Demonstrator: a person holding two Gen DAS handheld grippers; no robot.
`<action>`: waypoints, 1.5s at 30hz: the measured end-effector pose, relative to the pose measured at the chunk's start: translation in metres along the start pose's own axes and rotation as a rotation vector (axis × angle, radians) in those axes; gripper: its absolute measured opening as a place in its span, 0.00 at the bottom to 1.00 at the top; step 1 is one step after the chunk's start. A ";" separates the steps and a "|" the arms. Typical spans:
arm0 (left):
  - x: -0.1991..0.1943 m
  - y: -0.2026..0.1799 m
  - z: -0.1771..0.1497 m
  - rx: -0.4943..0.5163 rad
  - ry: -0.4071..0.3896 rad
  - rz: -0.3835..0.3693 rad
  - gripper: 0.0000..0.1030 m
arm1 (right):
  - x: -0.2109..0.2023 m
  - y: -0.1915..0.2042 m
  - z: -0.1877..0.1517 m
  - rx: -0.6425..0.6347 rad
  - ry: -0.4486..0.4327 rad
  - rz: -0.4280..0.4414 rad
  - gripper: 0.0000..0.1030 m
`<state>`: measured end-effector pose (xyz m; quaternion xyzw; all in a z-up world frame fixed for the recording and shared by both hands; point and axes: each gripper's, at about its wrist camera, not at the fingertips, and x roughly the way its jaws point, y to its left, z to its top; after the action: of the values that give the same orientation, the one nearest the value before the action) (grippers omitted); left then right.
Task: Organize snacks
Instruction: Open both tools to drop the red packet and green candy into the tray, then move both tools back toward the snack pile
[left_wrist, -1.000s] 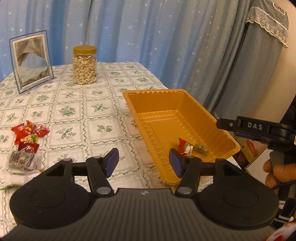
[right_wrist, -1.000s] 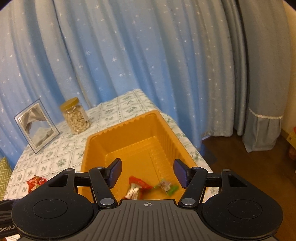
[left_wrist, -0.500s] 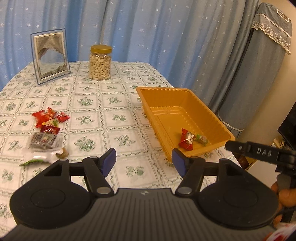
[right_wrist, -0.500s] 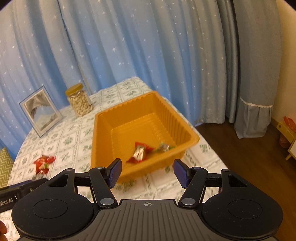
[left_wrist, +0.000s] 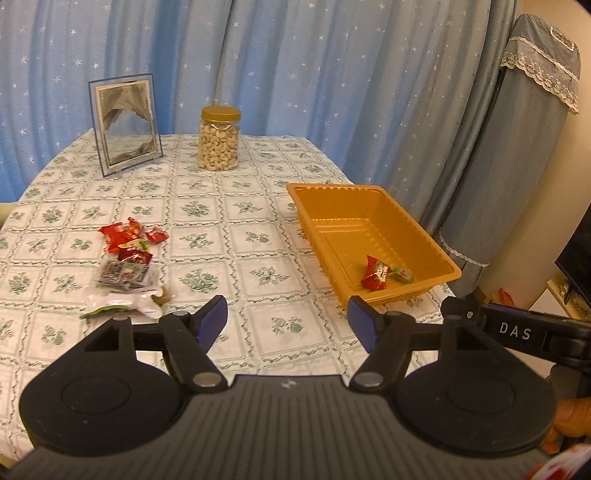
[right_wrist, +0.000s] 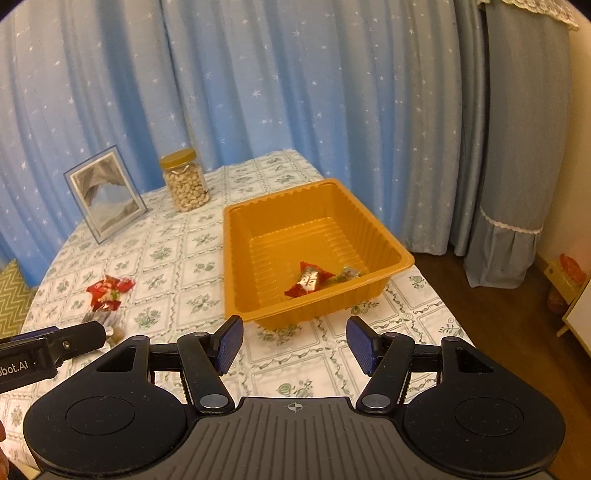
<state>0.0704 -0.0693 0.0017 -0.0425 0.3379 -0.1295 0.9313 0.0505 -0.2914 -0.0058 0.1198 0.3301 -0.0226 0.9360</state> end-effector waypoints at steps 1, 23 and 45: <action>-0.003 0.002 -0.001 0.000 -0.001 0.005 0.68 | -0.002 0.003 -0.001 -0.009 -0.002 0.000 0.60; -0.037 0.052 -0.010 -0.035 -0.034 0.103 0.74 | -0.006 0.053 -0.008 -0.085 0.001 0.080 0.60; -0.010 0.129 -0.017 0.009 0.019 0.200 0.75 | 0.049 0.106 -0.020 -0.173 0.058 0.195 0.60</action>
<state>0.0803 0.0580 -0.0266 -0.0033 0.3486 -0.0379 0.9365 0.0889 -0.1824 -0.0294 0.0708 0.3447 0.1007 0.9306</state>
